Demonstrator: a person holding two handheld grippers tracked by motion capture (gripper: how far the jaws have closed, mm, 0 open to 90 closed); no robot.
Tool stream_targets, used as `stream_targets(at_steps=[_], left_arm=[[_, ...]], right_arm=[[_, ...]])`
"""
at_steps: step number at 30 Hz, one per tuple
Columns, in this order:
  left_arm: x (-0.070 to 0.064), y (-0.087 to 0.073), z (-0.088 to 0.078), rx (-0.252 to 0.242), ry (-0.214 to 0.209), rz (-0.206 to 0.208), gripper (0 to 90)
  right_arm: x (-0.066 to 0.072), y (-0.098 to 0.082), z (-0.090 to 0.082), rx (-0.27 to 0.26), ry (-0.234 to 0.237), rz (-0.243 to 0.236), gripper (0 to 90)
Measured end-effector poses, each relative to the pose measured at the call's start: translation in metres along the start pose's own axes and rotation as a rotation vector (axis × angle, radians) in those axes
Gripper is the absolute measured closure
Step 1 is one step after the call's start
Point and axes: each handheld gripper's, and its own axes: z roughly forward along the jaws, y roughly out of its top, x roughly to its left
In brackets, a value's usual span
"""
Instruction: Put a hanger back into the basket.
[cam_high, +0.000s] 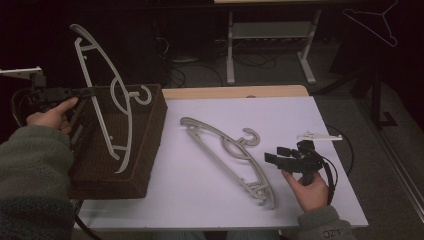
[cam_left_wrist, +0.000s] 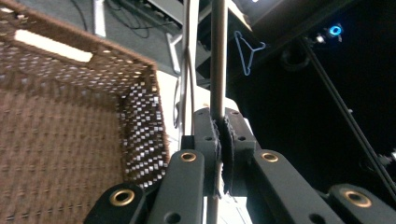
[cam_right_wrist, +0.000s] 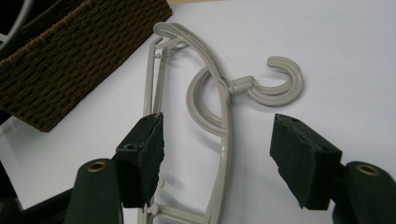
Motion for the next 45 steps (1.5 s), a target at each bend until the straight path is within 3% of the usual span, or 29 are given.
stream_targets(at_steps=[6, 17, 20, 25, 28, 30, 32, 37, 38, 39, 45], left_arm=[[0.023, -0.007, 0.014, 0.021, 0.034, -0.031, 85.7], [0.066, -0.029, 0.038, 0.142, 0.129, -0.08, 85.6], [0.075, -0.034, 0.042, 0.156, 0.136, -0.095, 85.5], [0.08, -0.034, 0.041, 0.192, 0.246, -0.062, 84.4], [0.08, -0.035, 0.043, 0.232, 0.351, -0.014, 81.0], [0.081, -0.037, 0.045, 0.263, 0.426, 0.012, 70.8], [0.082, -0.038, 0.045, 0.288, 0.471, 0.035, 62.7], [0.08, -0.039, 0.039, 0.246, 0.496, 0.063, 64.5], [0.08, -0.039, 0.039, 0.251, 0.512, 0.082, 70.5], [0.08, -0.039, 0.039, 0.251, 0.512, 0.082, 77.1], [0.085, -0.04, 0.04, 0.244, 0.503, 0.057, 79.2]], right_arm=[[0.001, 0.0, -0.001, -0.007, -0.002, -0.003, 33.7], [0.002, 0.001, -0.002, -0.01, -0.001, -0.002, 33.6], [0.002, 0.001, 0.0, -0.008, 0.002, -0.004, 33.5], [0.004, 0.001, 0.002, -0.008, 0.006, -0.007, 33.4], [0.005, 0.002, 0.002, -0.01, 0.009, -0.01, 33.5], [0.006, 0.002, 0.003, -0.009, 0.011, -0.01, 33.5], [0.007, 0.002, 0.003, -0.007, 0.012, -0.014, 33.5], [0.008, 0.002, 0.003, -0.004, 0.01, -0.021, 33.5], [0.008, 0.002, 0.003, -0.005, 0.009, -0.022, 33.5], [0.008, 0.002, 0.003, -0.005, 0.009, -0.022, 33.5], [0.008, 0.002, 0.004, -0.003, 0.012, -0.02, 33.5]])
